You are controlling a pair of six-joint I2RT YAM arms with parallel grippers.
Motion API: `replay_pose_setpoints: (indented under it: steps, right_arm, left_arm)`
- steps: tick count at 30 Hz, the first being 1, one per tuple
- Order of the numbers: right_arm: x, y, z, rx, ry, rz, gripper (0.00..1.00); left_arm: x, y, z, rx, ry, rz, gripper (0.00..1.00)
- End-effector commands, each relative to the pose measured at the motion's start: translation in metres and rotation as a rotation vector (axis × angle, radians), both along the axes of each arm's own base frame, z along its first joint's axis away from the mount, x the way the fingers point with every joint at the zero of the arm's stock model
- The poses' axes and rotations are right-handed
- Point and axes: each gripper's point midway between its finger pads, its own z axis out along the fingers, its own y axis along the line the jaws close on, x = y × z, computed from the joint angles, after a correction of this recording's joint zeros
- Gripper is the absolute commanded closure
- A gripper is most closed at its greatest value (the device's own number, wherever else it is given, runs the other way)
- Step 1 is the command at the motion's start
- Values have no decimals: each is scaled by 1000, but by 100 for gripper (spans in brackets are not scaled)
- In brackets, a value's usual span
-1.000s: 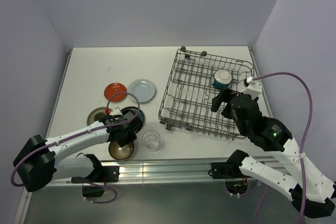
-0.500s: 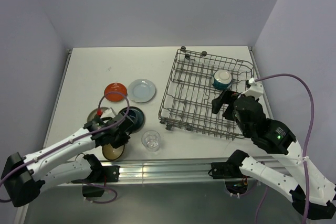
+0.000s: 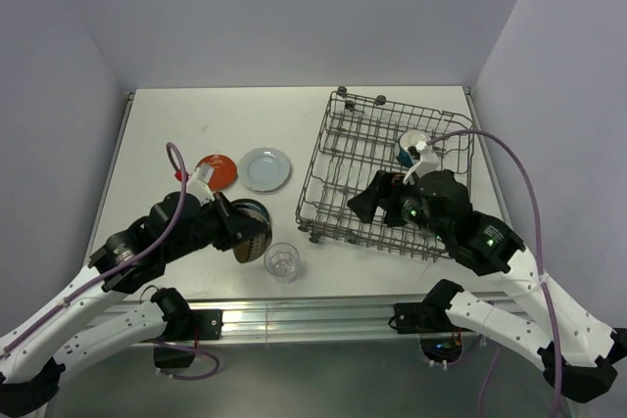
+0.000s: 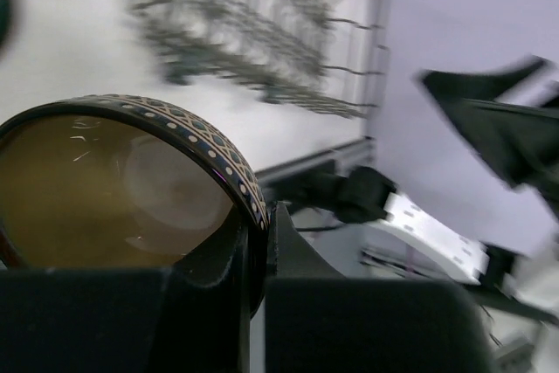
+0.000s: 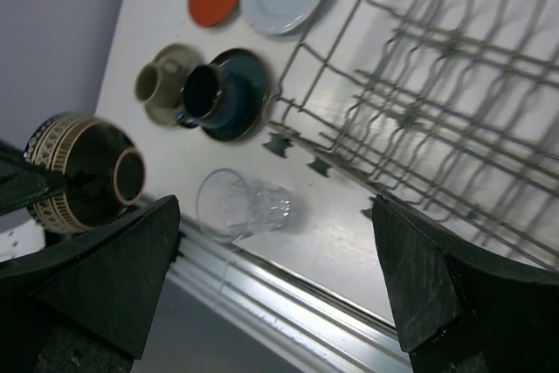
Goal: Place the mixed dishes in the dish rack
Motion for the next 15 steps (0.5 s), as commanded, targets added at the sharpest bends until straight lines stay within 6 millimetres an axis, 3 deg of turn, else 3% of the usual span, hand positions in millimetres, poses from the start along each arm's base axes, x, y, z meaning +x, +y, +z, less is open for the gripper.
replay_pose_setpoints:
  steps: [1,6,8,11,15]
  right_arm:
    - [-15,43,24,160,-41,203,2]
    - [-27,67,35,228,-73,289,3]
    - [-31,75,32,209,-78,298,3]
    - [-27,81,30,165,-106,269,3]
    - [-34,104,22,111,-115,315,3]
  left_arm:
    - [-1,-37,70,-262,-191,-148,100]
    - [9,-52,86,-374,-180,-123,100]
    - [12,-57,99,-447,-176,-108,100]
    - [21,-59,103,-480,-130,-55,100]
    - [28,-65,110,-538,-96,-32,100]
